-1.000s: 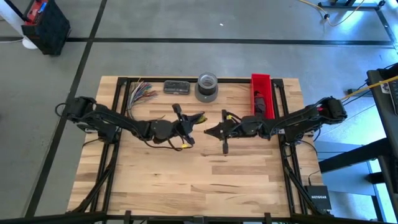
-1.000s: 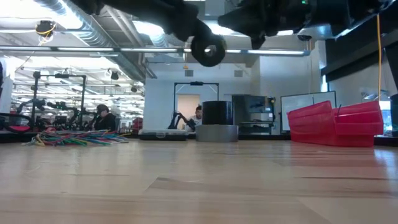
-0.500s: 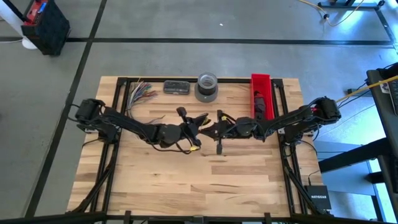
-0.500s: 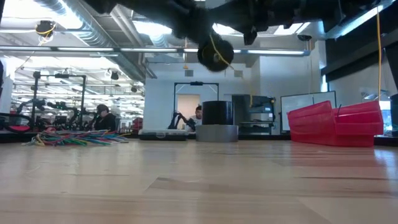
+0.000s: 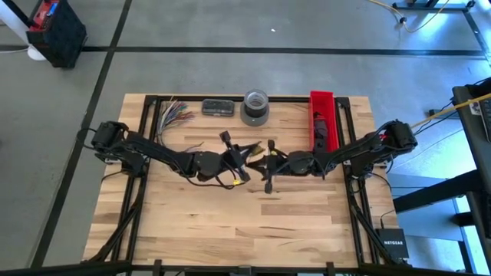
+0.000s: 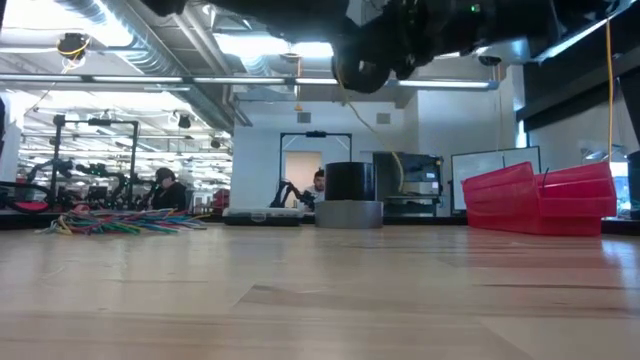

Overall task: Coil cords
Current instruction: Coil the yellow wire into the black spool, then uncoil the yellow wire from the black spool

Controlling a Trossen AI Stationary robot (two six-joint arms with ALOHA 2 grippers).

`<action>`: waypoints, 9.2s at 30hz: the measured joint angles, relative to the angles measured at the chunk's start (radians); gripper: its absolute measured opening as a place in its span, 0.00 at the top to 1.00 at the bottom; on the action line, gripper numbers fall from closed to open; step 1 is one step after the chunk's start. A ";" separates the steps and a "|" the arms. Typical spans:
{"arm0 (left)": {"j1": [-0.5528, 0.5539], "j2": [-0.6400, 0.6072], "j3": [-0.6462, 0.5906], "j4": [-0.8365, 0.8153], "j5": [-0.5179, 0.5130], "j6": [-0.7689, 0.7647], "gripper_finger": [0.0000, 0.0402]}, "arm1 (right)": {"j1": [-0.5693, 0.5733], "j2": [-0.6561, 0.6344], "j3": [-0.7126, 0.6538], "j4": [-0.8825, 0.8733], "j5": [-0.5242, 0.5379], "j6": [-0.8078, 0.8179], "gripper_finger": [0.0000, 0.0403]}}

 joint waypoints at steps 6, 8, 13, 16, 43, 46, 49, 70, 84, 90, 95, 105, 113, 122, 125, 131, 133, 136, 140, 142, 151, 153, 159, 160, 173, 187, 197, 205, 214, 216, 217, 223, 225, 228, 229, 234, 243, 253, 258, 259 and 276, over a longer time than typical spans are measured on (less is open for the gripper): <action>0.019 0.005 0.000 0.001 0.104 -0.089 1.00 | 0.001 0.044 0.010 0.083 0.009 0.001 0.99; 0.020 0.005 0.000 -0.007 0.095 -0.089 1.00 | 0.001 0.056 0.028 0.070 0.003 0.000 0.99; -0.004 -0.017 -0.003 -0.013 0.093 -0.061 1.00 | 0.001 0.067 0.039 -0.047 0.040 -0.005 0.99; -0.039 -0.065 -0.003 -0.034 0.043 -0.014 1.00 | 0.000 0.070 0.037 -0.101 0.096 -0.011 0.99; -0.102 -0.190 -0.002 -0.323 0.004 -0.020 1.00 | 0.014 0.046 0.048 -0.247 0.233 -0.047 0.79; -0.107 -0.189 -0.002 -0.336 0.004 -0.019 1.00 | 0.030 0.003 0.048 -0.318 0.243 -0.085 0.70; -0.109 -0.189 -0.002 -0.321 0.003 -0.013 1.00 | 0.048 -0.073 0.048 -0.402 0.275 -0.119 0.64; -0.128 -0.192 -0.003 -0.198 0.151 0.006 1.00 | -0.089 -0.003 -0.182 0.161 -0.096 -0.055 0.62; -0.127 -0.183 -0.003 -0.185 0.157 0.018 1.00 | -0.092 0.226 -0.082 0.299 -0.200 -0.028 0.62; -0.129 -0.183 -0.003 -0.185 0.157 0.021 1.00 | -0.092 0.241 -0.067 0.288 -0.199 -0.028 0.67; -0.129 -0.183 -0.003 -0.186 0.157 0.024 1.00 | -0.092 0.240 -0.067 0.287 -0.212 -0.036 0.87; -0.188 -0.235 -0.004 -0.337 -0.003 0.083 1.00 | -0.092 0.103 -0.066 0.008 -0.052 -0.135 0.98; -0.188 -0.268 -0.004 -0.578 -0.047 0.037 1.00 | -0.068 -0.121 -0.066 -0.267 0.106 -0.131 0.99; -0.113 -0.228 -0.004 -0.629 0.008 0.024 1.00 | -0.039 -0.188 -0.067 -0.241 -0.036 -0.001 0.99; -0.090 -0.208 -0.004 -0.617 0.015 0.027 1.00 | -0.039 -0.187 -0.067 -0.212 -0.075 0.048 0.99; -0.054 -0.188 -0.003 -0.597 0.099 0.029 1.00 | -0.039 -0.186 -0.068 -0.187 -0.088 0.128 0.98; -0.050 -0.182 -0.003 -0.582 0.127 0.013 1.00 | -0.039 -0.186 -0.068 -0.167 -0.089 0.132 0.98; -0.049 -0.181 -0.003 -0.582 0.151 0.009 1.00 | -0.039 -0.186 -0.068 -0.148 -0.105 0.146 0.98; -0.047 -0.180 -0.003 -0.566 0.155 0.009 1.00 | -0.039 -0.143 -0.068 -0.058 -0.131 0.149 0.98; -0.043 -0.179 -0.003 -0.541 0.159 0.008 1.00 | -0.038 -0.094 -0.068 0.029 -0.164 0.125 0.98; -0.015 -0.164 -0.005 -0.507 0.161 -0.066 1.00 | -0.040 0.026 -0.066 0.186 -0.150 0.077 0.98; -0.015 -0.164 -0.005 -0.494 0.157 -0.068 1.00 | -0.040 0.027 -0.066 0.194 -0.140 0.077 0.98; -0.016 -0.164 -0.005 -0.493 0.165 -0.066 1.00 | -0.039 0.028 -0.066 0.198 -0.136 0.077 0.97; -0.016 -0.164 -0.005 -0.495 0.171 -0.067 1.00 | -0.039 0.028 -0.066 0.199 -0.136 0.076 0.96; -0.016 -0.166 -0.003 -0.495 0.181 -0.049 1.00 | -0.021 -0.224 -0.006 -0.245 -0.104 -0.131 0.61; -0.017 -0.143 -0.008 -0.514 0.252 -0.002 1.00 | -0.019 -0.349 0.003 -0.655 0.112 -0.082 0.60; -0.017 -0.138 -0.008 -0.499 0.313 0.015 1.00 | -0.021 -0.342 0.002 -0.646 0.295 -0.186 0.59; -0.035 -0.138 -0.002 -0.505 0.311 0.005 1.00 | -0.020 -0.320 0.002 -0.617 -0.062 -0.114 0.59; -0.044 -0.126 0.040 -0.598 0.248 -0.029 1.00 | -0.022 -0.304 0.002 -0.599 0.010 -0.132 0.59; -0.031 -0.103 0.039 -0.575 0.238 0.000 1.00 | -0.021 -0.289 0.002 -0.606 -0.051 -0.159 0.59; -0.029 -0.092 0.039 -0.558 0.236 0.025 1.00 | -0.020 -0.283 0.002 -0.605 -0.088 -0.181 0.59; -0.055 -0.035 0.038 -0.470 0.246 0.159 1.00 | -0.020 -0.259 0.002 -0.542 -0.150 -0.228 0.59; -0.059 -0.029 0.038 -0.466 0.241 0.174 1.00 | -0.020 -0.253 0.002 -0.538 -0.155 -0.240 0.59; -0.059 -0.029 0.038 -0.414 0.240 0.189 1.00 | -0.020 -0.245 0.002 -0.537 -0.158 -0.241 0.59; -0.061 -0.030 0.039 -0.404 0.236 0.194 1.00 | -0.020 -0.243 0.002 -0.539 -0.155 -0.242 0.59; -0.089 -0.047 0.037 -0.415 0.059 0.219 1.00 | -0.008 -0.296 0.004 -0.680 -0.038 -0.232 0.59; -0.113 -0.134 0.037 -0.445 -0.092 0.109 1.00 | 0.051 -0.467 0.040 -0.935 0.145 -0.055 0.66; -0.052 -0.126 0.019 -0.417 -0.126 -0.006 1.00 | -0.079 -0.365 -0.036 -0.776 0.087 -0.063 0.72; -0.077 -0.126 0.019 -0.381 -0.125 0.046 1.00 | -0.107 -0.310 -0.036 -0.696 0.001 -0.003 0.73; -0.078 -0.126 0.019 -0.376 -0.124 0.056 1.00 | -0.106 -0.300 -0.036 -0.686 -0.002 0.011 0.73; -0.111 -0.175 0.042 -0.391 -0.286 0.012 1.00 | -0.112 -0.279 0.028 -0.515 -0.013 0.127 0.45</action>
